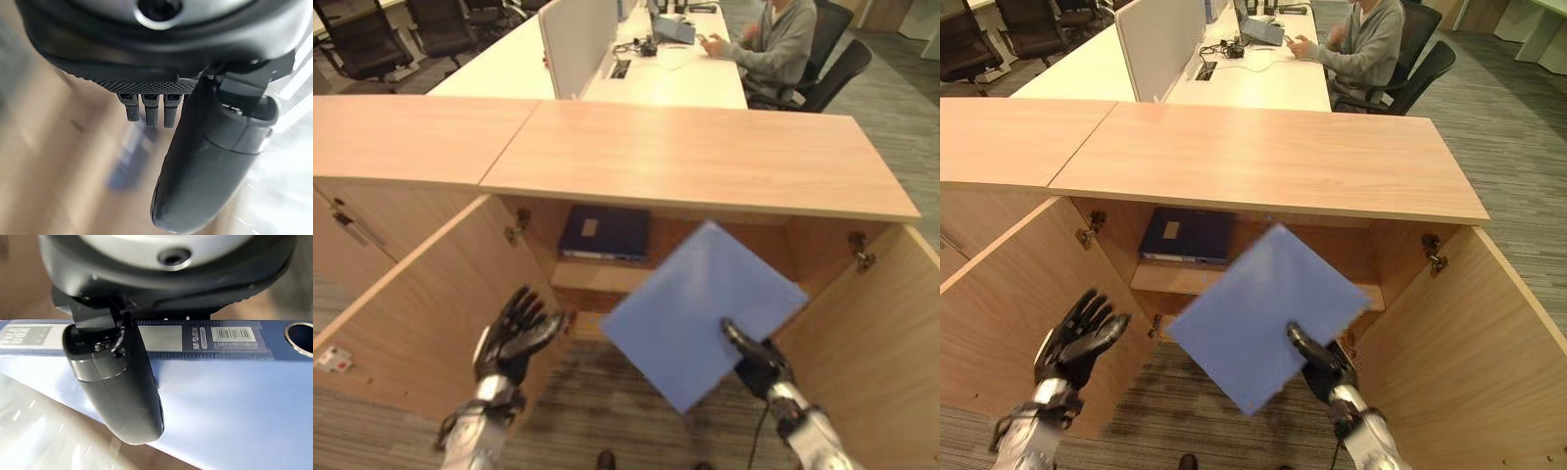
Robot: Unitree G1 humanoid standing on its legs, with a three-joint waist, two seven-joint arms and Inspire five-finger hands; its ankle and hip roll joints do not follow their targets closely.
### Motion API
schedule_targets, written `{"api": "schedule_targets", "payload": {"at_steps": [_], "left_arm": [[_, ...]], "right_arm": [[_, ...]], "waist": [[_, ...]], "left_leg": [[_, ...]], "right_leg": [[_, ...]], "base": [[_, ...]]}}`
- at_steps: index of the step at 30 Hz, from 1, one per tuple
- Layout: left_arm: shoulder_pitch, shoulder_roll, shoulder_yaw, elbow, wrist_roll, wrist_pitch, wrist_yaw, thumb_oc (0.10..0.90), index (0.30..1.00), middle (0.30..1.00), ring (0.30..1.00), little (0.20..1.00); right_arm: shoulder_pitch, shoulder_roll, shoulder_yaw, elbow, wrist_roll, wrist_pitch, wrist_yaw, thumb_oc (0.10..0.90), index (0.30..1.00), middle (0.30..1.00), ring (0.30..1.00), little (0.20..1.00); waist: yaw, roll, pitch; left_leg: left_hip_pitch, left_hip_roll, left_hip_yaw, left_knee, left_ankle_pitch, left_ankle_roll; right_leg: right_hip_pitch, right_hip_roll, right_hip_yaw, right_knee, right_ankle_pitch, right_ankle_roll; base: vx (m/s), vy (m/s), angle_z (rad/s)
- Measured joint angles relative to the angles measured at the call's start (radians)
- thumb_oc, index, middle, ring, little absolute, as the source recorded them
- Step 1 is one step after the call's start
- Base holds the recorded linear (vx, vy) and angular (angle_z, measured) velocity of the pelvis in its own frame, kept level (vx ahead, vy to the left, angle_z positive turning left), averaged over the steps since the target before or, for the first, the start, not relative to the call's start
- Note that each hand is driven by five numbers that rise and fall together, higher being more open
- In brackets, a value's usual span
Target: Put the empty folder in the office cabinet
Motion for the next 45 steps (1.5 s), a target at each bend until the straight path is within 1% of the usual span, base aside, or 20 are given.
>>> {"api": "schedule_targets", "payload": {"at_steps": [2, 4, 7, 8, 9, 11, 13, 14, 15, 17, 18, 19, 27, 30, 33, 35, 38, 39, 40, 45], "left_arm": [[0.07, 0.017, 0.002, 0.141, 0.048, 0.023, -0.034, 0.8, 0.9, 0.9, 0.9, 0.9], [0.157, 0.041, -0.075, 0.217, 0.123, 0.053, -0.129, 0.8, 0.9, 0.9, 0.9, 0.9], [0.145, 0.035, -0.208, 0.403, 0.284, 0.008, -0.25, 0.8, 0.9, 0.9, 0.9, 0.9], [0.121, 0.033, -0.22, 0.428, 0.371, 0.006, -0.241, 0.8, 0.9, 0.9, 0.9, 0.9], [0.101, 0.027, -0.239, 0.461, 0.451, 0.004, -0.232, 0.8, 0.9, 0.9, 0.9, 0.9], [0.014, -0.001, -0.24, 0.552, 0.543, -0.012, -0.184, 0.8, 0.9, 0.9, 0.9, 0.9], [-0.035, -0.013, -0.238, 0.599, 0.586, -0.01, -0.13, 0.8, 0.9, 0.9, 0.9, 0.9], [-0.04, -0.03, -0.246, 0.602, 0.614, -0.012, -0.08, 0.8, 0.9, 0.9, 0.9, 0.9], [-0.065, -0.037, -0.24, 0.636, 0.623, -0.011, -0.029, 0.8, 0.9, 0.9, 0.9, 0.9], [-0.086, -0.049, -0.271, 0.642, 0.622, -0.01, 0.018, 0.8, 0.9, 0.9, 0.9, 0.9], [-0.11, -0.045, -0.321, 0.62, 0.622, -0.01, 0.043, 0.8, 0.9, 0.9, 0.9, 0.9], [-0.102, -0.045, -0.325, 0.608, 0.621, -0.009, 0.047, 0.8, 0.9, 0.9, 0.9, 0.9], [-0.113, -0.046, -0.372, 0.576, 0.606, -0.018, 0.042, 0.8, 0.9, 0.9, 0.9, 0.9], [-0.13, -0.041, -0.398, 0.557, 0.605, -0.03, 0.04, 0.8, 0.9, 0.9, 0.9, 0.9], [-0.163, -0.04, -0.424, 0.542, 0.602, -0.036, 0.027, 0.8, 0.9, 0.9, 0.9, 0.9], [-0.197, -0.037, -0.438, 0.528, 0.569, -0.051, 0.028, 0.8, 0.9, 0.9, 0.9, 0.9], [-0.225, -0.027, -0.449, 0.528, 0.561, -0.05, 0.028, 0.8, 0.9, 0.9, 0.9, 0.9], [-0.243, -0.015, -0.453, 0.497, 0.544, -0.06, 0.027, 0.8, 0.9, 0.9, 0.9, 0.9], [-0.256, -0.012, -0.459, 0.493, 0.528, -0.067, 0.027, 0.8, 0.9, 0.9, 0.9, 0.9], [-0.31, 0.011, -0.468, 0.513, 0.506, -0.076, 0.032, 0.8, 0.9, 0.9, 0.9, 0.9]], "right_arm": [[0.027, -0.035, -0.022, 0.0, -0.03, 0.022, 0.049, 0.4, 0.3, 0.3, 0.3, 0.3], [0.018, -0.053, -0.026, 0.0, -0.051, 0.034, 0.128, 0.4, 0.3, 0.3, 0.3, 0.3], [0.02, -0.069, -0.008, -0.001, -0.112, 0.046, 0.228, 0.4, 0.3, 0.3, 0.3, 0.3], [0.031, -0.056, -0.001, 0.017, -0.125, 0.048, 0.242, 0.4, 0.3, 0.3, 0.3, 0.3], [0.024, -0.025, 0.004, 0.073, -0.126, 0.049, 0.247, 0.4, 0.3, 0.3, 0.3, 0.3], [-0.023, 0.121, -0.005, 0.284, -0.122, 0.039, 0.177, 0.4, 0.3, 0.3, 0.3, 0.3], [-0.029, 0.186, -0.004, 0.32, -0.109, 0.033, 0.112, 0.4, 0.3, 0.3, 0.3, 0.3], [-0.059, 0.247, -0.003, 0.336, -0.041, 0.003, 0.076, 0.4, 0.3, 0.3, 0.3, 0.3], [-0.158, 0.311, -0.016, 0.397, 0.073, -0.068, 0.038, 0.4, 0.3, 0.3, 0.3, 0.3], [-0.312, 0.355, -0.027, 0.47, 0.175, -0.139, -0.021, 0.4, 0.3, 0.3, 0.3, 0.3], [-0.493, 0.363, -0.075, 0.543, 0.252, -0.205, -0.076, 0.4, 0.3, 0.3, 0.3, 0.3], [-0.53, 0.36, -0.086, 0.541, 0.268, -0.221, -0.079, 0.4, 0.3, 0.3, 0.3, 0.3], [-0.715, 0.318, -0.203, 0.551, 0.362, -0.312, -0.158, 0.4, 0.3, 0.3, 0.3, 0.3], [-0.809, 0.274, -0.291, 0.596, 0.416, -0.38, -0.193, 0.4, 0.3, 0.3, 0.3, 0.3], [-0.938, 0.179, -0.361, 0.674, 0.467, -0.429, -0.228, 0.4, 0.3, 0.3, 0.3, 0.3], [-1.053, 0.081, -0.381, 0.751, 0.491, -0.474, -0.256, 0.4, 0.3, 0.3, 0.3, 0.3], [-1.129, 0.032, -0.404, 0.796, 0.502, -0.481, -0.271, 0.4, 0.3, 0.3, 0.3, 0.3], [-1.198, -0.052, -0.413, 0.852, 0.509, -0.477, -0.284, 0.4, 0.3, 0.3, 0.3, 0.3], [-1.214, -0.083, -0.414, 0.86, 0.51, -0.479, -0.292, 0.4, 0.3, 0.3, 0.3, 0.3], [-1.288, -0.19, -0.457, 0.951, 0.552, -0.492, -0.313, 0.4, 0.3, 0.3, 0.3, 0.3]], "waist": [[-0.011, -0.004, 0.001], [-0.013, -0.008, 0.001], [-0.009, 0.002, -0.011], [-0.005, 0.006, -0.014], [-0.005, 0.008, -0.016], [-0.007, 0.016, -0.023], [-0.012, 0.016, -0.024], [-0.018, 0.012, -0.025], [-0.015, 0.005, -0.031], [0.02, 0.001, -0.032], [0.062, 0.008, -0.031], [0.076, 0.013, -0.029], [0.12, 0.064, 0.03], [0.122, 0.091, 0.066], [0.142, 0.121, 0.098], [0.148, 0.148, 0.15], [0.15, 0.158, 0.162], [0.158, 0.171, 0.172], [0.166, 0.178, 0.179], [0.172, 0.178, 0.19]], "left_leg": [[-0.001, 0.0, 0.0, 0.0, -0.002, 0.0], [-0.004, 0.0, -0.001, 0.0, -0.003, -0.001], [-0.019, 0.0, -0.002, 0.0, -0.008, -0.002], [-0.022, 0.001, -0.003, 0.0, -0.007, -0.002], [-0.022, 0.001, -0.003, 0.0, -0.007, -0.003], [-0.038, -0.001, -0.003, 0.0, 0.002, -0.008], [-0.038, -0.001, -0.003, 0.0, 0.003, -0.008], [-0.039, -0.001, -0.003, 0.0, 0.005, -0.004], [-0.04, -0.001, -0.008, 0.0, 0.006, -0.005], [-0.057, -0.002, -0.022, 0.0, 0.014, -0.005], [-0.089, -0.002, -0.041, 0.001, 0.033, -0.001], [-0.101, -0.004, -0.05, 0.001, 0.039, 0.0], [-0.146, -0.009, -0.083, 0.0, 0.049, -0.001], [-0.18, -0.012, -0.099, 0.001, 0.06, 0.001], [-0.222, -0.016, -0.106, 0.005, 0.077, 0.003], [-0.234, -0.02, -0.108, 0.005, 0.083, 0.003], [-0.261, -0.019, -0.108, 0.006, 0.087, 0.004], [-0.296, -0.023, -0.112, 0.006, 0.092, 0.008], [-0.302, -0.026, -0.114, 0.006, 0.095, 0.009], [-0.322, -0.047, -0.117, 0.006, 0.095, 0.011]], "right_leg": [[-0.001, 0.0, -0.001, 0.0, -0.002, -0.001], [-0.004, 0.0, -0.002, -0.001, -0.003, -0.002], [-0.021, 0.0, -0.001, -0.001, -0.002, -0.002], [-0.02, 0.0, -0.005, 0.0, -0.003, -0.003], [-0.021, 0.0, -0.005, -0.001, -0.003, -0.003], [-0.035, 0.0, -0.004, 0.0, 0.002, -0.003], [-0.036, 0.0, -0.005, -0.001, 0.002, -0.004], [-0.036, 0.0, -0.006, -0.001, 0.002, -0.004], [-0.035, 0.0, -0.009, -0.004, 0.002, -0.004], [-0.042, 0.0, -0.026, -0.007, 0.003, -0.004], [-0.07, 0.002, -0.043, -0.006, 0.011, -0.006], [-0.074, 0.0, -0.051, -0.001, 0.011, -0.006], [-0.103, -0.002, -0.085, 0.0, 0.013, -0.005], [-0.129, -0.003, -0.1, 0.0, 0.016, -0.007], [-0.168, -0.006, -0.106, 0.001, 0.027, -0.009], [-0.178, -0.009, -0.109, 0.001, 0.031, -0.009], [-0.211, -0.012, -0.109, 0.014, 0.03, -0.009], [-0.25, -0.019, -0.113, 0.031, 0.028, -0.007], [-0.257, -0.022, -0.115, 0.036, 0.027, -0.006], [-0.285, -0.047, -0.115, 0.062, 0.008, 0.009]], "base": [[0.0, 0.0, 0.0], [-0.02, 0.01, 0.03], [0.0, 0.0, 0.01], [0.0, 0.0, 0.04], [-0.01, -0.002, 0.04], [0.0, 0.0, 0.0], [0.0, 0.0, 0.0], [0.01, -0.008, 0.05], [-0.01, -0.005, 0.1], [-0.04, -0.006, 0.24], [-0.04, -0.002, 0.36], [-0.05, -0.003, 0.32], [-0.03, 0.014, 0.14], [-0.06, 0.035, 0.12], [-0.06, 0.034, 0.07], [-0.05, 0.024, 0.04], [0.0, 0.0, 0.0], [0.02, 0.029, 0.06], [0.01, 0.012, 0.09], [0.04, 0.003, 0.05]]}}
